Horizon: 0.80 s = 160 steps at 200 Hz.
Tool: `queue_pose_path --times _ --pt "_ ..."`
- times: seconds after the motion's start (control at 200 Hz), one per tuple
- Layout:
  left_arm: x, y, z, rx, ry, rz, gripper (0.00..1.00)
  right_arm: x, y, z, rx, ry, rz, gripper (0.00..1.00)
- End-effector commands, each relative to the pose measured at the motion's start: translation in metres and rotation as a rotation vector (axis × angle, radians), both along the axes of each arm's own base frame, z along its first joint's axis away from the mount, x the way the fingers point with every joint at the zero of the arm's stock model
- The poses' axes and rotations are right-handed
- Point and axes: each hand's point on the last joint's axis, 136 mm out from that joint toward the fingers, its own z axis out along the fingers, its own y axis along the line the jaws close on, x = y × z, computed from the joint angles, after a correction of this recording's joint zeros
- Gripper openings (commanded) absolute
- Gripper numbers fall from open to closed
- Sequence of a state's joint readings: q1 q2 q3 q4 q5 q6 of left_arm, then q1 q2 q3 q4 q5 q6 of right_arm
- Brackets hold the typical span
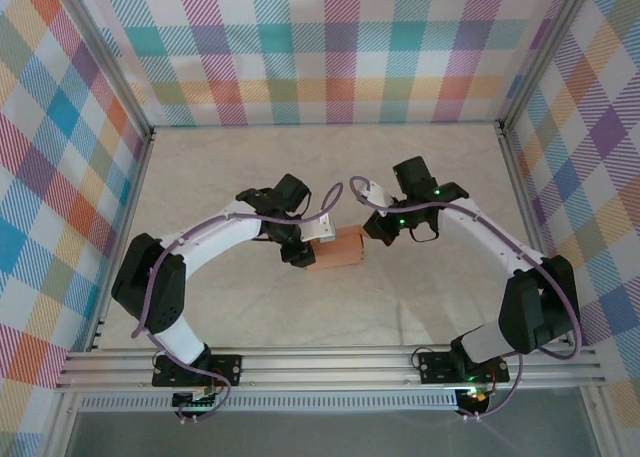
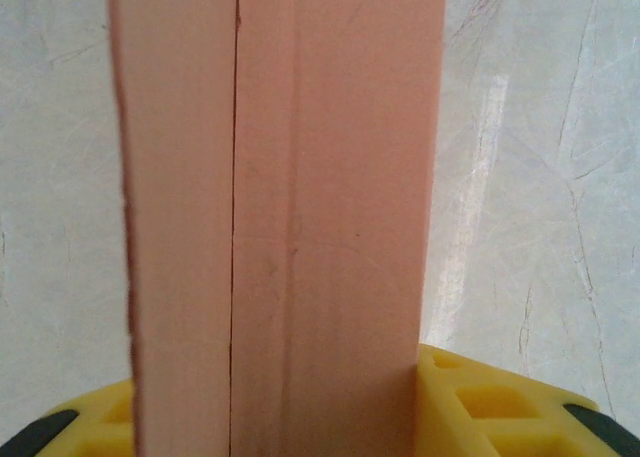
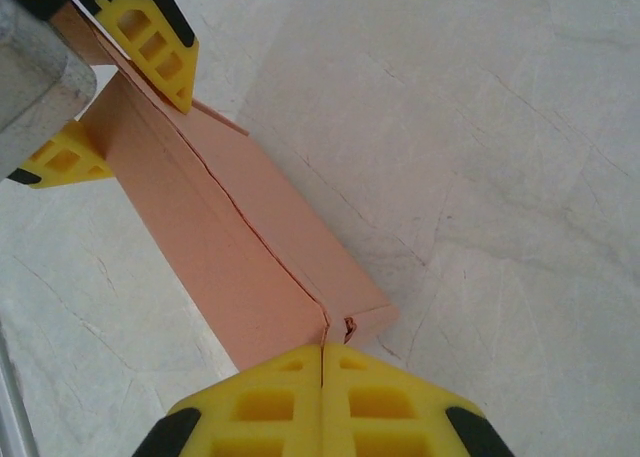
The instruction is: Fold the paper box
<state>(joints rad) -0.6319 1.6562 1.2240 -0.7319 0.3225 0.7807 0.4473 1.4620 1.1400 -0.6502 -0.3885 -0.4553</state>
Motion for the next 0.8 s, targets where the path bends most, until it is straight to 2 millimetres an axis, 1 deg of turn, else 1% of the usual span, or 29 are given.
queue_pose_path --times 0.0,0.22,0.32,0.325,0.35,0.375,0.535,0.64,0.685,0.75,0.795 --pt "-0.004 -0.001 -0.011 0.010 0.072 0.022 0.42 -0.001 0.013 0.005 0.024 -0.019 -0.009 0.00" --pt "0.002 -0.007 -0.010 -0.003 0.098 0.064 0.44 0.009 0.008 -0.001 -0.010 -0.118 -0.135 0.00" --pt "0.002 -0.008 -0.010 -0.005 0.104 0.069 0.44 0.008 0.005 -0.002 -0.013 -0.126 -0.168 0.00" --pt "0.002 -0.008 -0.010 -0.005 0.104 0.069 0.44 0.008 0.005 -0.002 -0.014 -0.128 -0.170 0.00" --pt "0.001 -0.007 -0.011 -0.004 0.107 0.070 0.44 0.008 0.004 -0.002 -0.017 -0.132 -0.177 0.07" --pt "0.000 -0.008 -0.011 -0.003 0.111 0.067 0.44 0.008 0.003 -0.002 -0.020 -0.135 -0.182 0.10" --pt "-0.001 -0.007 -0.012 -0.001 0.116 0.062 0.43 0.011 -0.002 -0.006 -0.052 -0.126 -0.204 0.17" --pt "-0.002 -0.007 -0.011 -0.004 0.112 0.059 0.43 0.013 -0.001 -0.007 -0.051 -0.120 -0.210 0.17" --pt "-0.002 -0.007 -0.011 -0.005 0.111 0.059 0.43 0.014 0.000 -0.007 -0.052 -0.117 -0.207 0.16" --pt "-0.002 -0.007 -0.011 -0.003 0.112 0.059 0.43 0.015 0.001 -0.008 -0.057 -0.110 -0.208 0.10" --pt "-0.002 -0.006 -0.012 0.001 0.115 0.060 0.43 0.015 0.001 -0.009 -0.060 -0.106 -0.206 0.03"
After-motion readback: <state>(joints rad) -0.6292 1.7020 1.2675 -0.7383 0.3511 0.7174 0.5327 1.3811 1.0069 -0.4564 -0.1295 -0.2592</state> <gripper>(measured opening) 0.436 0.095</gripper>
